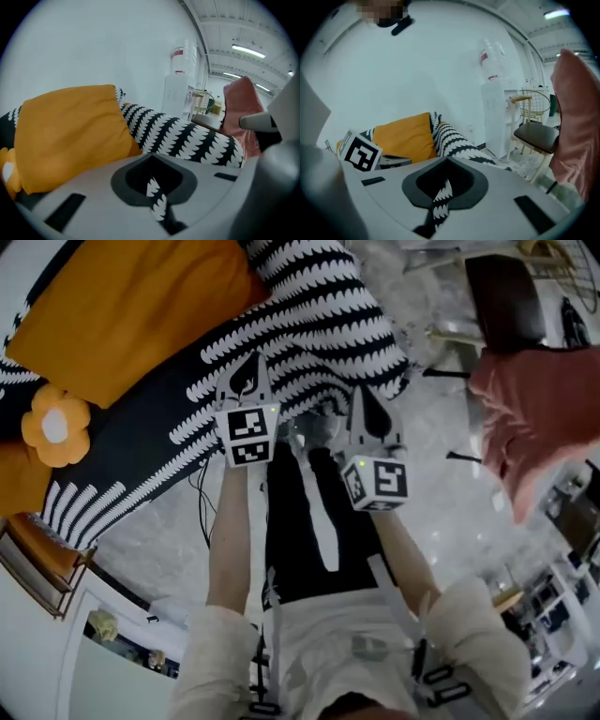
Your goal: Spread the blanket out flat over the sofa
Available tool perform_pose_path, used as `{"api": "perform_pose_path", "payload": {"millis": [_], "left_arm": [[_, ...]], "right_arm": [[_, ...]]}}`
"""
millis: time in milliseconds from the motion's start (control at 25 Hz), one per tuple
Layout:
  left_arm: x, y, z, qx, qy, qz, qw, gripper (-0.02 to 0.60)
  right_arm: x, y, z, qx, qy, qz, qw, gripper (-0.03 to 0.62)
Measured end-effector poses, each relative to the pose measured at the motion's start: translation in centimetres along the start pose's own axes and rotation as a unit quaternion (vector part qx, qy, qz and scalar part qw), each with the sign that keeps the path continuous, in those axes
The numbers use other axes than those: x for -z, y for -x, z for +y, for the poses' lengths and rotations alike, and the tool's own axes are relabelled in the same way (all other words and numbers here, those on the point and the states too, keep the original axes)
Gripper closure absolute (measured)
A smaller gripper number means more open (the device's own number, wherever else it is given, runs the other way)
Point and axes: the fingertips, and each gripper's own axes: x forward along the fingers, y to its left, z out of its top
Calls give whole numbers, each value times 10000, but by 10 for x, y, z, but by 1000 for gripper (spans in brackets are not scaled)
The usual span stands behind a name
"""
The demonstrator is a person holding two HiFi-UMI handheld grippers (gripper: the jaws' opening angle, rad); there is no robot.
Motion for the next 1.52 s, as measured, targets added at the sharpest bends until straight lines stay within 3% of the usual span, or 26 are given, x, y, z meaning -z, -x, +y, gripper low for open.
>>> {"api": "perform_pose_path", "payload": {"millis": [120, 200, 360, 520, 720, 1000, 1160, 1520], "left_arm": [[9, -28, 1, 389, -449, 84, 9982, 575], [21, -47, 2, 439, -466, 184, 9978, 574], [32, -76, 0, 534, -697, 185, 9960, 574], [63, -97, -13, 658, -659, 380, 9949, 575], [104, -109, -41, 1077, -802, 748, 9881, 574], [120, -97, -62, 1049, -927, 838, 9866, 574], [127, -94, -60, 854, -883, 863, 9887, 574], [137, -108, -73, 907, -847, 904, 9881, 574]], "right_arm": [[40, -32, 45, 220, 137, 185, 9995, 586], [74, -54, 51, 422, 152, 469, 9979, 586], [120, -85, 36, 865, 612, 665, 9921, 587], [155, -94, 15, 919, 1139, 936, 9848, 586], [208, -92, -20, 1221, 1030, 1576, 9745, 587], [229, -75, -10, 904, 1239, 1702, 9734, 588], [243, -79, -4, 854, 1073, 1816, 9738, 588], [257, -84, -19, 407, 1223, 1757, 9760, 588]]}}
